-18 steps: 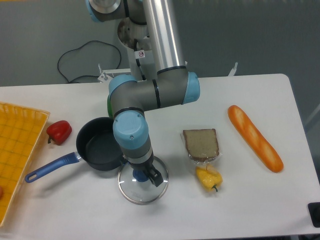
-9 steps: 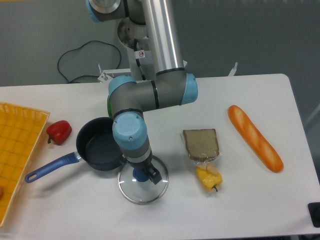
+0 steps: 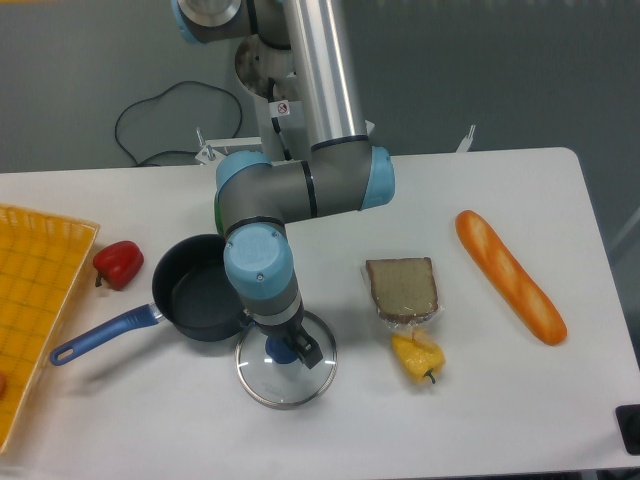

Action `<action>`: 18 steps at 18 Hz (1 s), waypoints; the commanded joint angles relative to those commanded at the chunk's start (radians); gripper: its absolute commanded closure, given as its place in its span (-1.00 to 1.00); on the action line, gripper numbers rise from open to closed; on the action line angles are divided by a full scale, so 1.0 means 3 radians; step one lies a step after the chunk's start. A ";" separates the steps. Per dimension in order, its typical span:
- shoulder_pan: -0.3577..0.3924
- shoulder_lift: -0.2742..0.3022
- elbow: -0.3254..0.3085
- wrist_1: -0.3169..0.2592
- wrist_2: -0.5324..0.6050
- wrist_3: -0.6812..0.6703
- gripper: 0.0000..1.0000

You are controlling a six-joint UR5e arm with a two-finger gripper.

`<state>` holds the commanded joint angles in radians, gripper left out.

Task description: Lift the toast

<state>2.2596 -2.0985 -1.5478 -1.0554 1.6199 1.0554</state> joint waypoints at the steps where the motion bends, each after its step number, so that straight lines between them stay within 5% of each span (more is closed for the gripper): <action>1: 0.0000 0.0000 0.0000 0.0000 -0.0005 0.0000 -1.00; 12: 0.0051 0.0051 0.0102 -0.0015 0.0082 0.0000 -1.00; 18: 0.0388 0.0250 -0.0020 -0.0046 0.0082 -0.0434 -1.00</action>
<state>2.3760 -2.0234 -1.5538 -1.0692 1.6444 0.9251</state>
